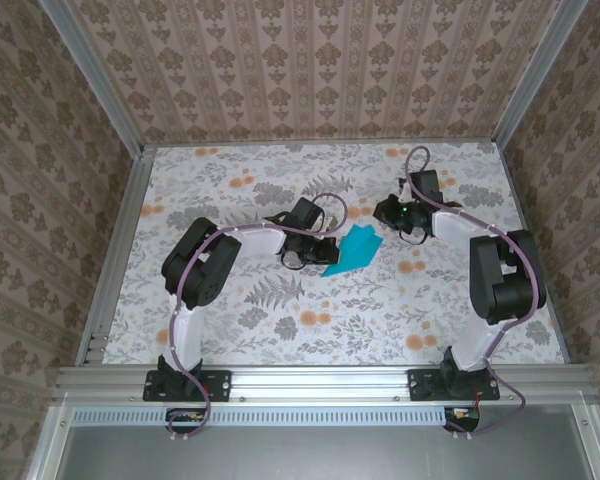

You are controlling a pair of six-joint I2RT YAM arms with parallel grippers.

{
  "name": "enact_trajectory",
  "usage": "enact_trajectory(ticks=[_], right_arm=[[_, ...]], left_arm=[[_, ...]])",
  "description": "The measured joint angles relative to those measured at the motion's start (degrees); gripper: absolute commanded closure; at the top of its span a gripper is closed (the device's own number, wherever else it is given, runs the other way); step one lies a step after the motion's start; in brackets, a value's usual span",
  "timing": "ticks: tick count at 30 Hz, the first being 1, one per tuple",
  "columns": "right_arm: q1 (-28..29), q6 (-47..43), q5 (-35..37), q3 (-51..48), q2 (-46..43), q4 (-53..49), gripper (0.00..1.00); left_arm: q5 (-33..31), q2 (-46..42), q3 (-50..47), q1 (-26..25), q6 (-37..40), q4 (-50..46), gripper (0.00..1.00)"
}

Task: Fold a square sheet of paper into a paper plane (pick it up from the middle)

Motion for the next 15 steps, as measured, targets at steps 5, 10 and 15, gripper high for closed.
enact_trajectory(ticks=[5,10,15], right_arm=[[6.34,0.9,-1.09,-3.67,-0.94,0.39,0.89],[7.98,2.89,-2.97,-6.88,0.7,1.07,0.91],[8.66,4.76,-5.42,-7.76,4.48,4.11,0.91]], left_arm=[[0.0,0.02,0.07,0.0,0.0,-0.04,1.0],[-0.02,0.07,0.26,0.0,0.0,-0.37,1.0],[-0.15,0.07,0.39,-0.02,0.0,-0.61,1.0]])
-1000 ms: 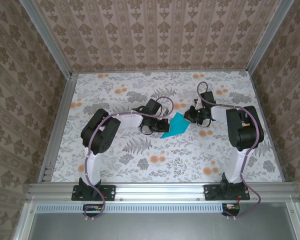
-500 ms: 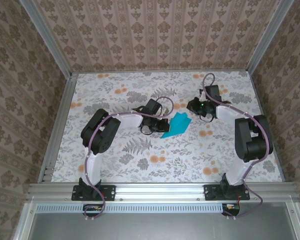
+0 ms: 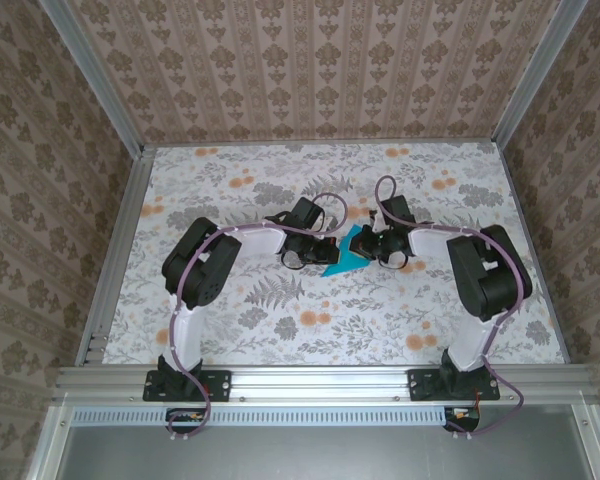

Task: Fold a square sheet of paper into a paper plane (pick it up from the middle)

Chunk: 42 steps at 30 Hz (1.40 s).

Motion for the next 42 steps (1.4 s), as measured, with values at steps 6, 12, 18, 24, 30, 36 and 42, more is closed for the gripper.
enact_trajectory(ticks=[6,12,18,24,30,36,42], right_arm=[[0.2,1.11,-2.34,0.02,3.21,3.17,0.91],[0.2,1.01,-2.03,0.55,3.58,2.62,0.92],[0.31,-0.13,-0.83,1.86,3.89,0.24,0.92],[0.31,-0.48,-0.72,2.91,4.28,-1.55,0.92],[0.31,-0.5,-0.66,3.63,4.59,-2.73,0.92],[0.31,-0.48,-0.66,3.87,4.7,-3.06,0.92],[0.31,-0.39,-0.68,4.0,4.79,-3.26,0.9]], left_arm=[[-0.04,0.0,0.11,-0.02,0.0,-0.24,1.0],[-0.39,-0.02,0.52,-0.13,0.0,-0.96,1.0],[-0.63,-0.07,1.86,-0.42,0.04,-3.23,0.93],[0.33,-0.13,1.97,-0.42,0.04,-3.72,0.89],[1.05,-1.42,1.44,-1.16,-0.02,-3.91,0.82],[1.07,-4.15,0.22,-2.25,-0.26,-4.11,0.77],[1.05,-4.68,0.17,-3.13,-0.44,-3.98,0.77]])
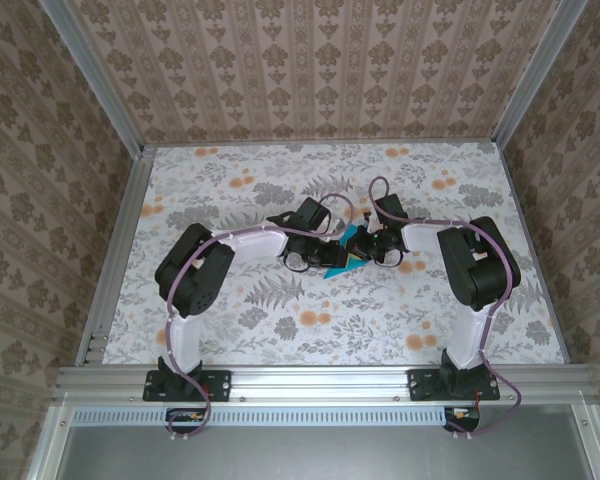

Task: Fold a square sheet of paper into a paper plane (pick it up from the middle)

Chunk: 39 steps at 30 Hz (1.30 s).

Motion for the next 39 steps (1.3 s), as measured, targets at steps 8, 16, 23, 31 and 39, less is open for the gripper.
enact_trajectory(ticks=[8,16,23,31,39], right_arm=[[0.04,1.55,0.0,0.37,0.24,-0.11,0.82],[0.26,2.78,-0.04,1.27,0.55,-0.85,0.77],[0.33,3.17,0.13,2.23,0.92,-2.36,0.77],[0.52,3.21,0.92,3.13,1.27,-3.8,0.76],[0.63,3.19,1.2,3.89,1.53,-5.05,0.77]], left_arm=[[-1.51,0.04,0.0,-0.28,0.0,-0.98,0.78],[-3.39,1.22,0.0,-0.28,0.0,-2.1,0.82],[-5.14,1.33,0.0,-0.22,0.0,-2.47,0.85],[-6.8,1.33,0.0,-0.17,0.02,-2.67,0.85],[-7.17,1.33,0.0,-0.17,0.02,-2.73,0.87]])
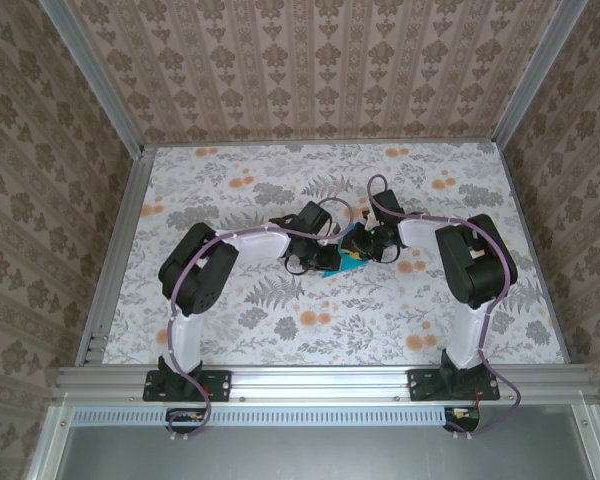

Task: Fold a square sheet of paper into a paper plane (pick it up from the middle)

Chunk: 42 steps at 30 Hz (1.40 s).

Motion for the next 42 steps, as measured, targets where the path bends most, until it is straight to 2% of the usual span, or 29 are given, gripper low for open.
enact_trajectory(ticks=[22,32,42], right_arm=[[0.0,0.0,0.22,0.57,0.26,-0.9,0.77],[0.0,0.0,0.22,0.94,0.52,-1.46,0.77],[0.0,0.0,0.2,0.98,0.76,-1.51,0.77]], left_arm=[[-0.24,-0.22,-2.12,0.37,-0.02,2.23,0.93],[0.87,-2.8,-3.61,0.42,0.02,1.9,0.86],[1.49,-4.15,-3.61,-0.17,0.02,-0.09,0.85]])
